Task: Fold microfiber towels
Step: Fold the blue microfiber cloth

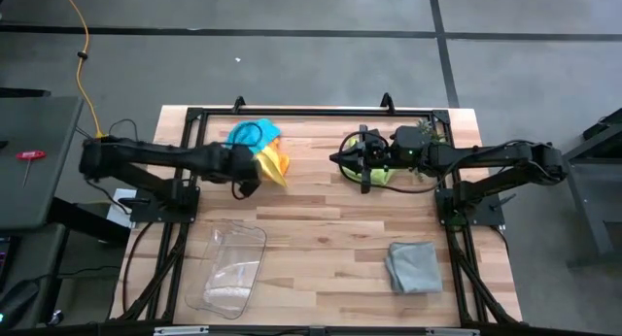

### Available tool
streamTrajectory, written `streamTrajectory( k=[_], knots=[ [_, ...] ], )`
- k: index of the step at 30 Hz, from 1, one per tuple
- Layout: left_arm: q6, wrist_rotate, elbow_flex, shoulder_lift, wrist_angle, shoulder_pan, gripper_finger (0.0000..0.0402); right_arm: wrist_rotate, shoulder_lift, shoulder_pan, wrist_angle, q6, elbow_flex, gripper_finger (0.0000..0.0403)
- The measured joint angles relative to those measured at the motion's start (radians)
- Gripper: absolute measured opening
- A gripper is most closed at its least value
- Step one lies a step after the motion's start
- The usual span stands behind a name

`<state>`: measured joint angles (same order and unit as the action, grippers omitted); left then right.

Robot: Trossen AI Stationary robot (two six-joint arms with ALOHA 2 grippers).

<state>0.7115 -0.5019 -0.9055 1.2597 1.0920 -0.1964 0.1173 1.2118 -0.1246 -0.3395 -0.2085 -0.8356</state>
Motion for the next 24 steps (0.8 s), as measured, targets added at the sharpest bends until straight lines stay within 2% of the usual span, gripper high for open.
streamTrajectory(
  k=[4,8,18,24],
  knots=[
    [-0.122,0.002,-0.098,-0.083,-0.005,-0.007,0.0001,0.0,0.0,0.0,0.0,0.0,0.0,0.0],
    [-0.224,0.027,-0.211,-0.087,-0.021,-0.027,0.0001,0.0,0.0,0.0,-0.001,0.0,0.0,0.0],
    [-0.424,0.054,-0.5,0.073,-0.061,-0.04,0.0,-0.02,0.0,0.0,-0.053,-0.083,0.0,0.0],
    [-0.461,0.125,-0.618,0.142,-0.068,-0.039,0.0,-0.057,0.0,0.0,0.072,-0.098,0.0,0.0001]
  ],
)
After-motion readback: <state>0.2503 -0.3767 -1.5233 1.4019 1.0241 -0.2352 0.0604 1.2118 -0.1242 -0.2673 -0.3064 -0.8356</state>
